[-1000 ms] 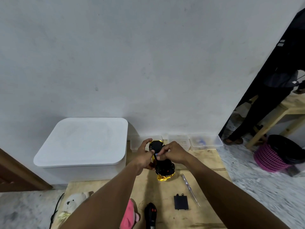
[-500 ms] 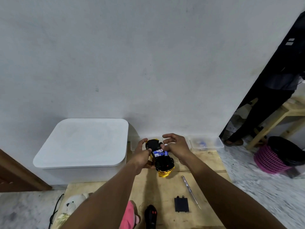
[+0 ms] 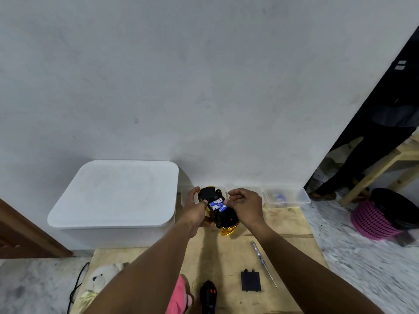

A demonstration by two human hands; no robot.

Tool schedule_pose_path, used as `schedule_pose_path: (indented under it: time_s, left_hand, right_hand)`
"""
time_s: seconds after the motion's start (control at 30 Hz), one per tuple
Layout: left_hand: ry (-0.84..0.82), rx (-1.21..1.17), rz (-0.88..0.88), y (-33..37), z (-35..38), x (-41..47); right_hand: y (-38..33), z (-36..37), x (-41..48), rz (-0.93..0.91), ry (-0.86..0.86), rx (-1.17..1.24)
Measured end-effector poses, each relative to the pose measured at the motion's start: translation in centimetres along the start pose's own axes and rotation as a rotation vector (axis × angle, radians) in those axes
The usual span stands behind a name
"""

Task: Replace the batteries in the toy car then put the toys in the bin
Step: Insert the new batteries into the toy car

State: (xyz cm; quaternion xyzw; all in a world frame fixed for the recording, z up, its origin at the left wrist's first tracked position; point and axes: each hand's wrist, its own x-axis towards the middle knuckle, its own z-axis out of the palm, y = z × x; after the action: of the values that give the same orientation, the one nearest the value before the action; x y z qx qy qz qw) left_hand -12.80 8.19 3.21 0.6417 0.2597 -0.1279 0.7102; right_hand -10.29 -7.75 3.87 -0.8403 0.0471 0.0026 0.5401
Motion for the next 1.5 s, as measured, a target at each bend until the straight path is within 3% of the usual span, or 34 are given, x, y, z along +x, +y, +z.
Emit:
schedule_pose_path:
  time_s: [0.33,0.5,0.57,0.63,1.27,1.4,1.5]
  left_hand:
    - [-0.007,-0.007,0.043,0.4,-0.2,0.1]
    - [-0.034,-0.016,0.056,0.3,-0.7,0.0]
    - [-0.045,-0.003,0.065,0.2,-0.9,0.1]
    - [-0.050,0.024,0.080,0.0,-0.8,0.0]
    - [-0.074,0.137,0.070,-0.5,-0.1,-0.6]
    - [-0.083,0.145,0.062,-0.5,-0.3,-0.6]
    - [-0.102,0.127,0.054,-0.3,-0.8,-0.6]
  right_hand:
    - [0.1,0.7,-0.3,-0.130,-0.058,-0.174]
    - [0.6,0.0,1.2,0.258,-0.186,0.167]
    - [0.8,-0.4,1.4,0.416,-0.303,0.213]
    - [0.9,-0.6,1.4,0.461,-0.342,0.221]
    - [2.3,-2.1,0.4,0.331,-0.383,0.159]
    - [6.6,-2.8,-1.6,0.183,-0.195,-0.053]
    - [10.6,-3.4,-3.6,-0.002,-0.378,-0.546]
